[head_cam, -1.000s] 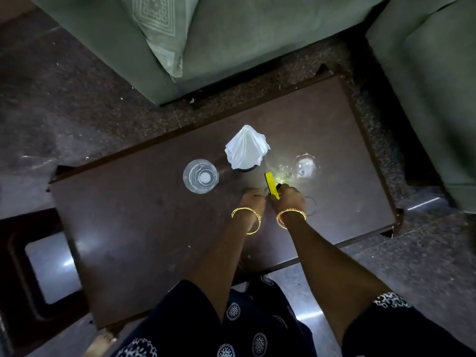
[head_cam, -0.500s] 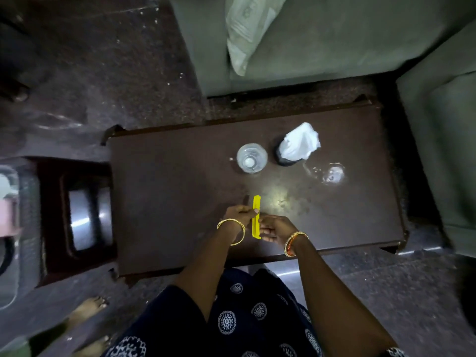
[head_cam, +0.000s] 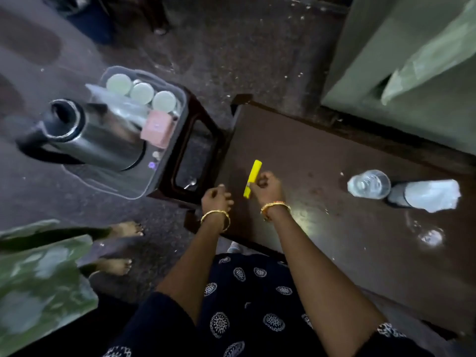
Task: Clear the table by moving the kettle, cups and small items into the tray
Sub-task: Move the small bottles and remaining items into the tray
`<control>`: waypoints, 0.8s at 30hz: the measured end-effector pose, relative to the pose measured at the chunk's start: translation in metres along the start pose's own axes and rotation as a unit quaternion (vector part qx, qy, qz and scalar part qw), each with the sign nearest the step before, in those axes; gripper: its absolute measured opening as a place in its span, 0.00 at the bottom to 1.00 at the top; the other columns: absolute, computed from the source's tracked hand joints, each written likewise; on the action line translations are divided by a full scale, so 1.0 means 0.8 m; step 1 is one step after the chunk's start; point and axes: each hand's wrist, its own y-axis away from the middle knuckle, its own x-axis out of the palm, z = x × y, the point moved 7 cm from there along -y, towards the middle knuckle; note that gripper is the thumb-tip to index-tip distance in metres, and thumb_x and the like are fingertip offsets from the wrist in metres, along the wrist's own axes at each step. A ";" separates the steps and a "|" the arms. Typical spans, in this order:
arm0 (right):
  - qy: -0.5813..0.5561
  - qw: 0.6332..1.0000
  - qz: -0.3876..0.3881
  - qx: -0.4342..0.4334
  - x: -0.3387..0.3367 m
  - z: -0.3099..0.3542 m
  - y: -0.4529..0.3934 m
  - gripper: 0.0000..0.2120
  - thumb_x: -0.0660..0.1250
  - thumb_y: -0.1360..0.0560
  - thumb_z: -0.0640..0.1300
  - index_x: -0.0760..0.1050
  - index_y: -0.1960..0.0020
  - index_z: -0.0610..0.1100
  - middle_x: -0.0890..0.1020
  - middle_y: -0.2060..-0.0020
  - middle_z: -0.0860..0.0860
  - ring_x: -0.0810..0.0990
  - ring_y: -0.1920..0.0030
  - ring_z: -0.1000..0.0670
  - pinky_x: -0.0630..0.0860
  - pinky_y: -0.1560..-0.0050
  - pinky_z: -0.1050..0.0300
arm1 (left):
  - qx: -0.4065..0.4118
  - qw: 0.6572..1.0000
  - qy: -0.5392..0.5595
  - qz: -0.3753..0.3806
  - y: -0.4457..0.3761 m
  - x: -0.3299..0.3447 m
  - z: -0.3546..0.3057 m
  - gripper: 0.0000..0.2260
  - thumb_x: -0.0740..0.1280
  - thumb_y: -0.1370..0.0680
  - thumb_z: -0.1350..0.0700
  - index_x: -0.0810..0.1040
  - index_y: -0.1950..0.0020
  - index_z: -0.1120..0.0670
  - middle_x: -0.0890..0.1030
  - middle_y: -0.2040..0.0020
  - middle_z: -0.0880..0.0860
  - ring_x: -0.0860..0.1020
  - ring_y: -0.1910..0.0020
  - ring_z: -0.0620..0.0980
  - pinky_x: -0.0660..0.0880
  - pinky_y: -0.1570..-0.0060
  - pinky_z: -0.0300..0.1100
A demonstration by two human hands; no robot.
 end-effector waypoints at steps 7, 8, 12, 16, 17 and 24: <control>0.204 0.913 0.056 -0.350 0.157 0.206 0.015 0.11 0.67 0.28 0.41 0.79 0.47 0.42 0.81 0.51 0.42 0.80 0.51 0.40 0.75 0.54 0.48 | -0.045 0.957 0.260 -0.119 -0.061 -0.128 -0.035 0.23 0.56 0.25 0.36 0.72 0.64 0.55 0.74 0.72 0.52 0.70 0.83 0.46 0.63 0.77 0.33; 0.234 0.885 0.074 -0.395 0.178 0.220 0.021 0.12 0.66 0.27 0.41 0.79 0.45 0.42 0.80 0.49 0.41 0.80 0.50 0.40 0.76 0.55 0.47 | -0.056 0.953 0.272 -0.124 -0.065 -0.133 -0.036 0.24 0.55 0.24 0.36 0.73 0.64 0.55 0.75 0.72 0.52 0.71 0.82 0.47 0.64 0.77 0.33; 0.394 0.777 0.144 -0.470 0.274 0.252 0.027 0.13 0.64 0.27 0.41 0.75 0.42 0.43 0.75 0.42 0.43 0.79 0.50 0.39 0.76 0.57 0.45 | -0.072 0.940 0.299 -0.147 -0.093 -0.151 -0.041 0.20 0.56 0.21 0.44 0.71 0.66 0.55 0.75 0.78 0.51 0.69 0.85 0.45 0.63 0.78 0.34; 0.530 0.668 0.196 -0.483 0.335 0.226 0.021 0.12 0.57 0.23 0.39 0.73 0.43 0.40 0.74 0.47 0.41 0.77 0.46 0.37 0.73 0.53 0.47 | -0.029 0.936 0.315 -0.154 -0.101 -0.154 -0.041 0.17 0.56 0.19 0.53 0.71 0.67 0.55 0.73 0.85 0.47 0.67 0.88 0.40 0.61 0.83 0.29; 0.560 0.652 0.221 -0.462 0.343 0.205 0.015 0.12 0.57 0.23 0.39 0.73 0.42 0.39 0.75 0.51 0.43 0.76 0.43 0.37 0.73 0.51 0.48 | -0.029 0.937 0.313 -0.154 -0.101 -0.155 -0.039 0.17 0.56 0.19 0.53 0.70 0.67 0.54 0.73 0.85 0.46 0.67 0.88 0.40 0.62 0.83 0.30; 0.528 0.712 0.227 -0.403 0.390 0.205 0.001 0.16 0.55 0.24 0.36 0.73 0.38 0.38 0.68 0.35 0.39 0.75 0.41 0.37 0.75 0.43 0.44 | -0.044 0.941 0.269 -0.201 -0.098 -0.160 -0.033 0.17 0.58 0.19 0.54 0.70 0.68 0.54 0.71 0.88 0.44 0.68 0.89 0.38 0.63 0.88 0.28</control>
